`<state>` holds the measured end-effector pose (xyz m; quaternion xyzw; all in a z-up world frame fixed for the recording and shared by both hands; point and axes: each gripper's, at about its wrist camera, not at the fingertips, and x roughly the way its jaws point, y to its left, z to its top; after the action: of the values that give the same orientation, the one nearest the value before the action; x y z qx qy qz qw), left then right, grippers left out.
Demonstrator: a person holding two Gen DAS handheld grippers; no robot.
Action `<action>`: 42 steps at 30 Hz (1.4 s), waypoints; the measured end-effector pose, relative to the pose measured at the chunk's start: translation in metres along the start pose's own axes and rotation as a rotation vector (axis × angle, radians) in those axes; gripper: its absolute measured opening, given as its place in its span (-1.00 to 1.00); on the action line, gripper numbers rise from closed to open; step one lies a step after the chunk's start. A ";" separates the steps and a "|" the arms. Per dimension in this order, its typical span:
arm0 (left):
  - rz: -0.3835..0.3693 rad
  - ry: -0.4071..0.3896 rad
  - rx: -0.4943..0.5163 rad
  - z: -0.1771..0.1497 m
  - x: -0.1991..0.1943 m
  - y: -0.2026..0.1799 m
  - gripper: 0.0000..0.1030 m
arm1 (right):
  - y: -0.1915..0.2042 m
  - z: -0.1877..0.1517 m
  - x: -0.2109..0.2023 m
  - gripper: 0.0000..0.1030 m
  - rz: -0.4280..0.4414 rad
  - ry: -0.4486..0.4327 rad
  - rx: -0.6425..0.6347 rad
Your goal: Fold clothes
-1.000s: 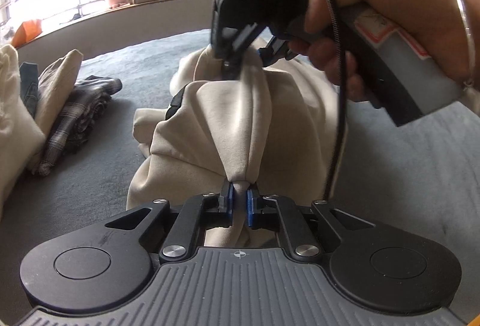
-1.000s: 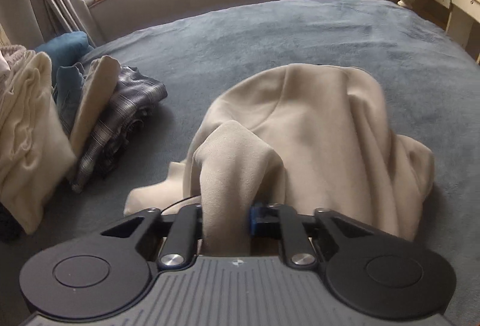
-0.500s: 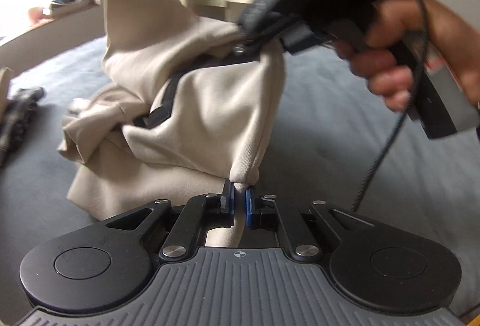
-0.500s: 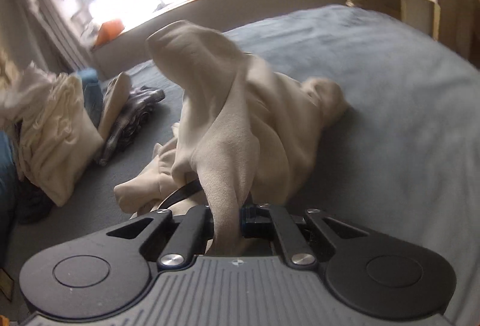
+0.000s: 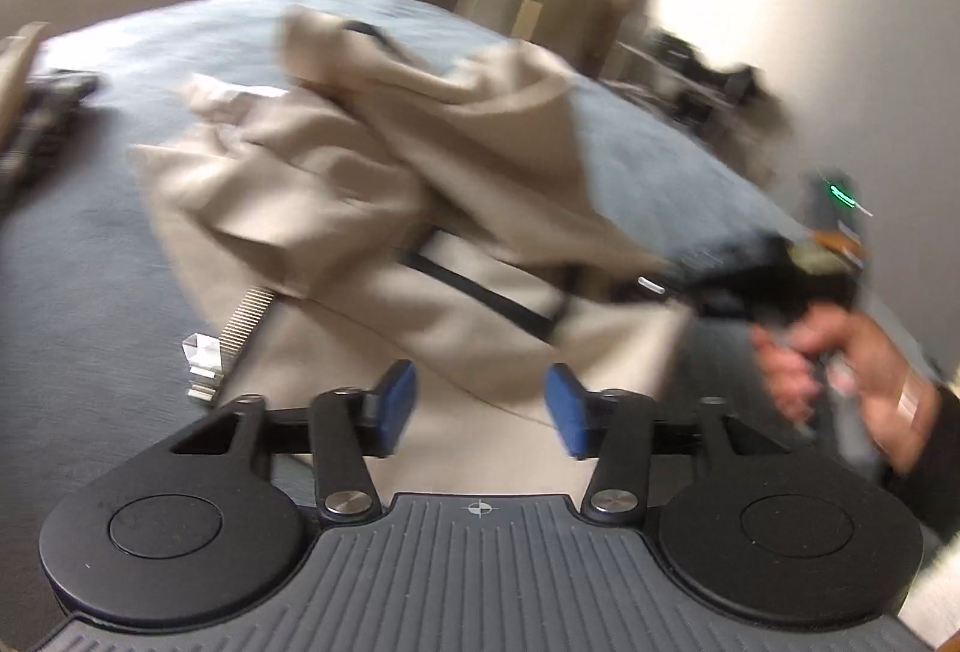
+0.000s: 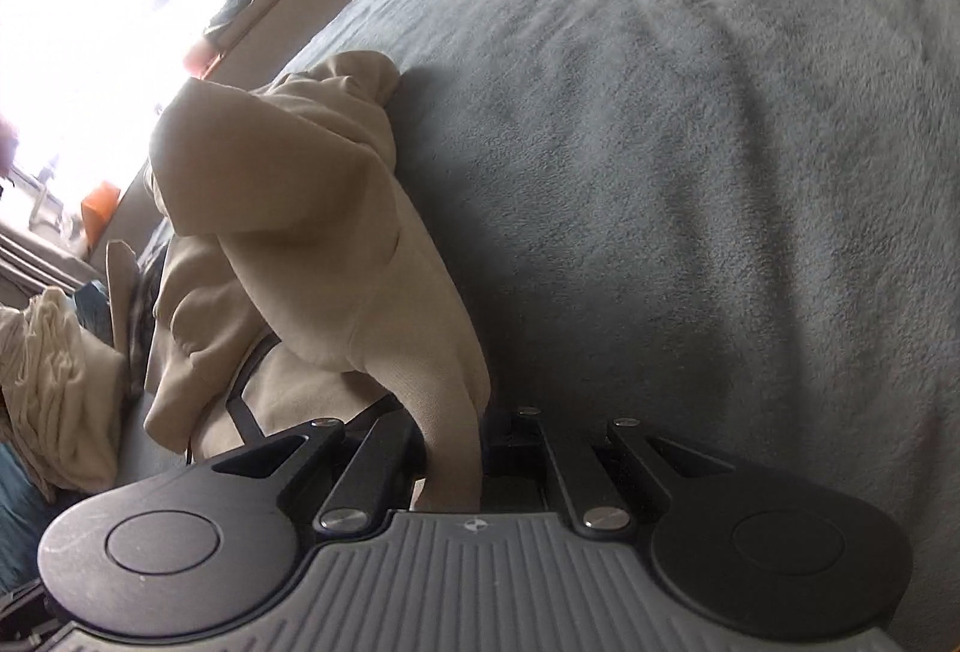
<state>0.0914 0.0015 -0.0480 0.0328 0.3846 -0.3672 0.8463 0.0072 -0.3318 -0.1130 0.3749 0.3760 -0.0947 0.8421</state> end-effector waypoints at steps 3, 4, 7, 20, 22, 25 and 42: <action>0.105 -0.012 -0.065 0.005 0.007 0.017 0.26 | -0.012 0.000 -0.002 -0.94 0.026 -0.024 0.035; 0.144 -0.005 -0.099 0.007 0.010 0.023 0.26 | -0.016 -0.001 -0.005 -0.95 0.028 -0.040 0.049; 0.182 -0.005 -0.192 0.013 0.013 0.041 0.26 | -0.030 0.003 -0.019 -0.95 0.010 -0.099 0.070; 0.269 -0.027 -0.241 0.037 0.051 0.076 0.26 | -0.078 0.042 -0.009 -0.88 -0.060 -0.102 0.199; 0.282 -0.039 -0.257 0.047 0.060 0.087 0.27 | -0.079 0.043 -0.012 -0.84 -0.030 -0.084 0.213; 0.307 -0.032 -0.271 0.066 0.080 0.108 0.31 | -0.070 0.040 -0.027 -0.31 -0.040 -0.078 0.138; 0.176 -0.039 -0.186 0.160 0.148 0.100 0.72 | 0.006 0.009 -0.050 0.07 -0.334 -0.208 -0.416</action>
<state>0.3204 -0.0679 -0.0579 -0.0194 0.3963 -0.2547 0.8819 -0.0200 -0.3395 -0.0707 0.1153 0.3556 -0.1910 0.9076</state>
